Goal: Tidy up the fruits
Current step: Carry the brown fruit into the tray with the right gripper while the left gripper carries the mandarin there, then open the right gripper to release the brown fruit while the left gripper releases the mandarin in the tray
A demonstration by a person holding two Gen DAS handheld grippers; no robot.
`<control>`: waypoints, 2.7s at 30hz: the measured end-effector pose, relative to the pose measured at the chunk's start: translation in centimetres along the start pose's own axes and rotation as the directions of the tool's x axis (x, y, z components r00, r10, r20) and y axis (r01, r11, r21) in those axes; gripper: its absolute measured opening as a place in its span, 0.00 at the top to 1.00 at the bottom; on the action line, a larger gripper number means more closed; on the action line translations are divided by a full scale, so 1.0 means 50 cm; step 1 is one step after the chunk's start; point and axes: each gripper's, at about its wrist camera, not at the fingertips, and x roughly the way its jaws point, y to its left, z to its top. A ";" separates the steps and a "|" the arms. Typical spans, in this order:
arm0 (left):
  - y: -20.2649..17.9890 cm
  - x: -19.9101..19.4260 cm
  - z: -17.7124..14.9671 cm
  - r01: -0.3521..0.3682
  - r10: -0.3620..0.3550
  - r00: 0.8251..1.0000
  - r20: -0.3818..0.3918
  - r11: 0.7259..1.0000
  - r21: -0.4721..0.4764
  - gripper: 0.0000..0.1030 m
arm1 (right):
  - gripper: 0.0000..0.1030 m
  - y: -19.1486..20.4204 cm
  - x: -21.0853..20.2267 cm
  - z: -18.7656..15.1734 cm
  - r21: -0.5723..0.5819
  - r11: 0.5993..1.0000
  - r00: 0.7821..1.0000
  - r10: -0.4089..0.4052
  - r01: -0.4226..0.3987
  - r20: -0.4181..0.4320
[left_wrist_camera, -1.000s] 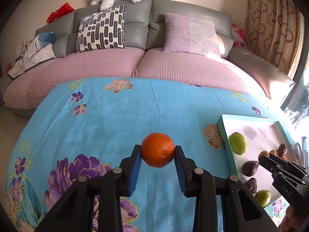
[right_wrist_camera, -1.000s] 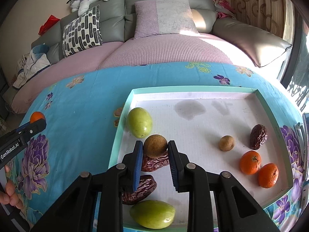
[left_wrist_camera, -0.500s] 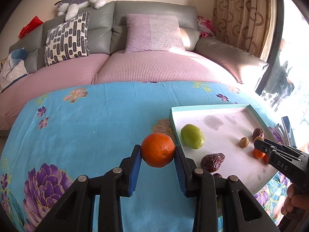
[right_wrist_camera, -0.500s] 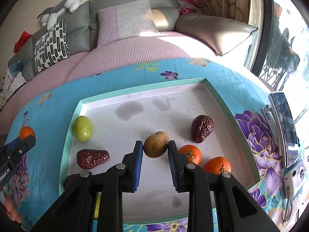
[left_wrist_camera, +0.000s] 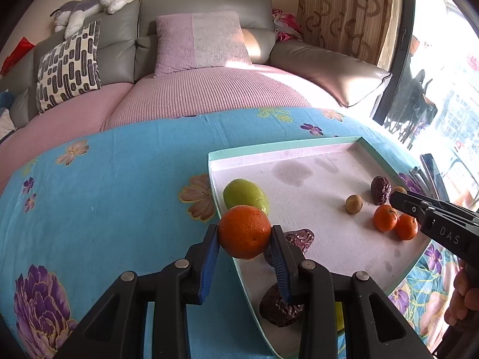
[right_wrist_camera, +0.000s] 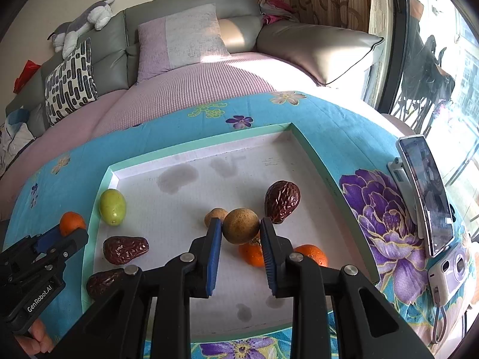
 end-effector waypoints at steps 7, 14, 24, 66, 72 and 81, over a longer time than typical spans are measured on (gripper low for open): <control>-0.001 0.014 -0.006 0.005 -0.005 1.000 -0.018 1.000 -0.001 0.65 | 0.73 0.009 0.003 -0.001 -0.016 1.000 1.000 0.019 -0.019 -0.005; -0.004 0.021 -0.008 0.010 -0.010 1.000 -0.030 1.000 0.001 0.65 | 0.73 0.020 0.008 -0.004 -0.035 0.999 0.999 0.032 -0.032 -0.017; -0.006 0.032 -0.011 0.006 -0.005 0.999 -0.045 1.000 0.008 0.65 | 0.73 0.052 0.065 -0.027 -0.080 0.995 0.991 0.054 -0.064 -0.121; 0.055 0.006 -0.005 -0.057 0.054 0.998 -0.045 0.996 -0.064 0.54 | 0.73 0.063 0.056 -0.030 -0.093 0.994 0.994 0.044 -0.053 -0.098; 0.112 0.018 -0.018 -0.188 0.175 0.979 -0.101 0.972 -0.139 0.25 | 0.49 0.064 0.057 -0.028 -0.091 0.995 0.995 0.043 -0.051 -0.087; 0.172 0.030 -0.043 -0.336 0.310 0.938 -0.155 0.922 -0.190 0.00 | 0.32 0.068 0.058 -0.027 -0.095 0.994 0.996 0.055 -0.062 -0.076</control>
